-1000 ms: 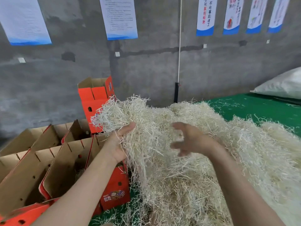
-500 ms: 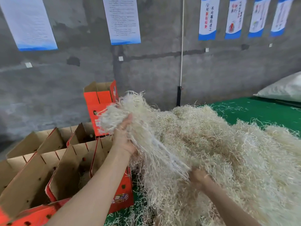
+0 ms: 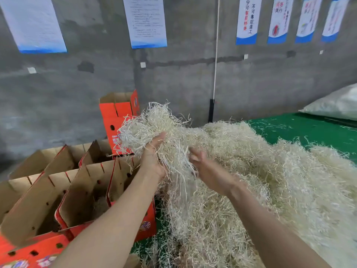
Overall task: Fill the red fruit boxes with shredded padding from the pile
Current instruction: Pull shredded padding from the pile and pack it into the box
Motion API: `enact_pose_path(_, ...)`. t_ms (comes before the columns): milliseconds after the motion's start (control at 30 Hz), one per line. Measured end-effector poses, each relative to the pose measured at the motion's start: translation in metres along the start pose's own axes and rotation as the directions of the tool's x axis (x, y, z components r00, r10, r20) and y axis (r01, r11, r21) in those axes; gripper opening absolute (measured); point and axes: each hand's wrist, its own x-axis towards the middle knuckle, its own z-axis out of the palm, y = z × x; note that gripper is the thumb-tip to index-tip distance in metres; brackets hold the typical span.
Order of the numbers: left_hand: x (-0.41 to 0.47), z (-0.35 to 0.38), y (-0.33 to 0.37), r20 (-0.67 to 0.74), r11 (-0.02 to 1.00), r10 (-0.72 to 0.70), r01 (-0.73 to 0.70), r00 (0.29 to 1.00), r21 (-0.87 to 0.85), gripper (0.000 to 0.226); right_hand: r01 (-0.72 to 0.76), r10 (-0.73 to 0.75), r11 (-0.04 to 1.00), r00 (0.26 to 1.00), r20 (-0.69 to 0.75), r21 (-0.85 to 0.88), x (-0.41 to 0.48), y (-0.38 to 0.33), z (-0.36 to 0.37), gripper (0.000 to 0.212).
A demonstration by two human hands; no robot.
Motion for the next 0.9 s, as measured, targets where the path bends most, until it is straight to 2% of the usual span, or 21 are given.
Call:
enact_pose_path(67, -0.002, 0.005, 0.000, 0.019, 1.000, 0.004, -0.004, 1.000, -0.001, 0.025, -0.102, 0.115, 0.984, 0.990, 0.080, -0.148, 0.002, 0.016, 0.019, 0.093)
enact_pose_path(100, -0.002, 0.006, 0.003, 0.033, 1.000, -0.010, 0.010, 0.999, 0.004, 0.030, -0.120, 0.157, 0.957, 0.980, 0.119, -0.266, 0.002, 0.024, 0.026, 0.079)
enact_pose_path(133, -0.005, 0.005, 0.006, 0.055, 1.000, -0.028, 0.027, 0.998, 0.008, 0.029, -0.125, 0.179, 0.930, 0.975, 0.130, -0.345, 0.005, 0.031, 0.029, 0.052)
enact_pose_path(167, -0.007, 0.004, 0.010, 0.070, 0.998, -0.048, 0.045, 0.996, 0.039, 0.028, -0.122, 0.167, 0.921, 0.981, 0.094, -0.370, 0.006, 0.034, 0.027, 0.026)
enact_pose_path(200, -0.010, 0.002, 0.016, 0.096, 0.994, -0.064, 0.055, 0.993, 0.099, 0.031, -0.138, 0.155, 0.920, 0.988, 0.017, -0.367, 0.005, 0.033, 0.022, 0.012)
enact_pose_path(233, -0.013, -0.002, 0.020, 0.116, 0.969, -0.071, 0.041, 0.991, 0.244, 0.041, -0.158, 0.138, 0.926, 0.987, -0.081, -0.343, 0.005, 0.029, 0.015, 0.015)
enact_pose_path(267, -0.017, -0.008, 0.021, 0.117, 0.886, -0.104, 0.038, 0.988, 0.461, 0.053, -0.161, 0.108, 0.943, 0.976, -0.191, -0.292, 0.005, 0.024, 0.007, 0.018)
enact_pose_path(300, -0.017, -0.014, 0.019, 0.069, 0.705, -0.132, 0.045, 0.989, 0.708, 0.062, -0.153, 0.084, 0.963, 0.953, -0.291, -0.224, 0.006, 0.017, 0.000, 0.021)
enact_pose_path(333, -0.018, -0.019, 0.013, 0.005, 0.421, -0.122, 0.047, 0.993, 0.906, 0.062, -0.139, 0.071, 0.978, 0.924, -0.375, -0.158, 0.007, 0.007, -0.004, 0.025)
enact_pose_path(367, -0.013, -0.026, 0.003, 0.019, 0.116, -0.126, -0.004, 0.992, 0.993, 0.057, -0.121, 0.068, 0.988, 0.902, -0.425, -0.099, 0.008, -0.003, -0.006, 0.029)
enact_pose_path(400, -0.010, -0.031, -0.010, 0.070, -0.076, -0.150, -0.082, 0.986, 0.994, 0.048, -0.090, 0.051, 0.994, 0.893, -0.447, -0.066, 0.010, -0.011, -0.004, 0.027)
enact_pose_path(433, -0.008, -0.035, -0.024, 0.100, -0.182, -0.163, -0.129, 0.982, 0.975, 0.036, -0.063, 0.029, 0.996, 0.894, -0.448, -0.062, 0.011, -0.018, -0.002, 0.023)
enact_pose_path(467, -0.007, -0.035, -0.036, 0.096, -0.220, -0.125, -0.122, 0.987, 0.968, 0.027, -0.041, 0.004, 0.996, 0.898, -0.440, -0.075, 0.012, -0.025, 0.001, 0.016)
enact_pose_path(533, 0.001, -0.038, -0.054, 0.039, -0.187, 0.023, -0.034, 0.999, 0.982, 0.035, -0.014, -0.015, 0.998, 0.906, -0.424, -0.065, 0.011, -0.034, 0.005, 0.016)
enact_pose_path(567, 0.005, -0.039, -0.060, -0.010, -0.108, 0.076, 0.018, 0.997, 0.994, 0.041, 0.002, -0.012, 1.000, 0.904, -0.426, -0.023, 0.011, -0.035, 0.005, 0.018)
enact_pose_path(667, 0.011, -0.037, -0.063, -0.154, 0.217, 0.117, 0.126, 0.981, 0.968, 0.044, 0.160, -0.032, 0.960, 0.878, -0.477, 0.229, 0.008, -0.035, -0.005, 0.015)
enact_pose_path(733, 0.009, -0.032, -0.055, -0.218, 0.429, 0.134, 0.141, 0.967, 0.892, 0.041, 0.262, -0.075, 0.928, 0.827, -0.557, 0.265, 0.009, -0.031, -0.017, 0.017)
enact_pose_path(800, 0.006, -0.031, -0.037, -0.318, 0.642, 0.182, 0.132, 0.930, 0.755, 0.042, 0.249, -0.160, 0.964, 0.827, -0.539, 0.096, 0.008, -0.021, -0.029, 0.020)
enact_pose_path(833, 0.005, -0.032, -0.025, -0.338, 0.710, 0.203, 0.100, 0.919, 0.697, 0.041, 0.169, -0.174, 0.984, 0.881, -0.440, -0.050, 0.005, -0.012, -0.033, 0.025)
enact_pose_path(867, 0.005, -0.031, -0.012, -0.334, 0.728, 0.210, 0.081, 0.919, 0.681, 0.039, 0.041, -0.116, 0.967, 0.950, -0.290, -0.252, 0.003, 0.000, -0.037, 0.032)
enact_pose_path(900, 0.004, -0.030, 0.001, -0.328, 0.758, 0.197, 0.069, 0.924, 0.649, 0.037, -0.090, 0.017, 0.867, 0.988, -0.152, -0.490, 0.000, 0.015, -0.039, 0.039)
